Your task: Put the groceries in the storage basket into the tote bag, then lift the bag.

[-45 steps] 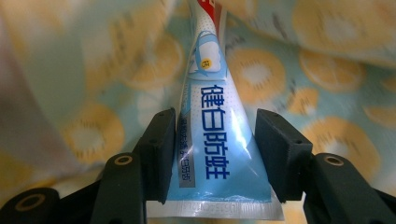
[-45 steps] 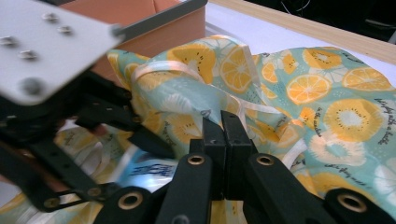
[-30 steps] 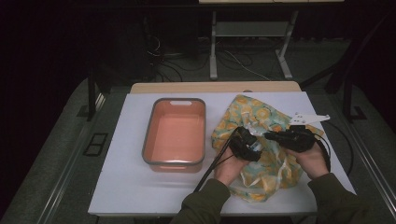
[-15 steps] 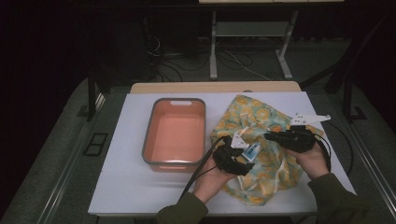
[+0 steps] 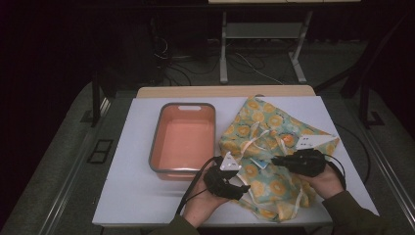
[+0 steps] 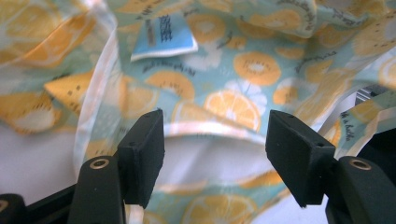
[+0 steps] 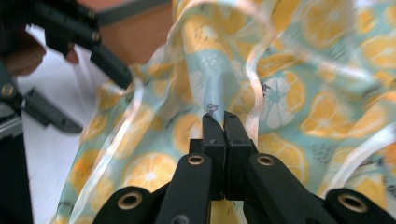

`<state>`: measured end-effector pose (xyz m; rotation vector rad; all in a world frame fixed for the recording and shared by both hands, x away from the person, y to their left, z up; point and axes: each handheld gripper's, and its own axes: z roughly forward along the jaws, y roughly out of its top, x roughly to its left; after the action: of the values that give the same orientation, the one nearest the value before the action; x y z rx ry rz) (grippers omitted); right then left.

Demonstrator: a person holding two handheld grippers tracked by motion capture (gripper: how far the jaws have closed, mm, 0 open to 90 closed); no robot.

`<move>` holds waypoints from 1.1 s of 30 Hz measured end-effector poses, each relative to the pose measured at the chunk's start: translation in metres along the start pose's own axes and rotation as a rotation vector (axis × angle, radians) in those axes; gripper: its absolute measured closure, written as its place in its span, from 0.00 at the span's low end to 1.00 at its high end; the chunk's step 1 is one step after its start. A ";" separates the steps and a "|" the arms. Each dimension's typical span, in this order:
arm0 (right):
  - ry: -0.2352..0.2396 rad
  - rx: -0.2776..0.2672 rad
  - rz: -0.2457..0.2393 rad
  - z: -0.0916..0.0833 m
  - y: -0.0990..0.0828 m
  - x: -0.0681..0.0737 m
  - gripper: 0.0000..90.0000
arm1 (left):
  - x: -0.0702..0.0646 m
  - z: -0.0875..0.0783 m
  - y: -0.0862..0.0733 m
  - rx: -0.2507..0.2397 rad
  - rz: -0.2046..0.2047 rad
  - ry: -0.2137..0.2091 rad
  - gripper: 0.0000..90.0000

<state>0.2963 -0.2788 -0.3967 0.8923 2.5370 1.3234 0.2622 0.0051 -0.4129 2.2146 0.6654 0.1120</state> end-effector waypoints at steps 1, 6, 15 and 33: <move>0.008 0.013 -0.002 0.002 -0.003 0.002 0.99 | 0.000 -0.001 -0.002 0.004 -0.001 0.000 0.40; 0.049 0.092 -0.031 0.014 -0.015 0.014 0.90 | 0.001 -0.001 -0.011 0.012 -0.009 -0.005 0.40; 0.146 0.095 -0.025 0.012 -0.025 0.043 0.43 | 0.004 0.001 -0.012 0.017 -0.016 -0.012 0.40; 0.075 0.295 -0.171 0.020 -0.045 0.060 0.97 | 0.007 0.002 -0.012 0.014 -0.017 -0.007 0.41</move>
<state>0.2350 -0.2504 -0.4358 0.6605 2.8432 0.9684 0.2634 0.0136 -0.4239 2.2214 0.6826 0.0908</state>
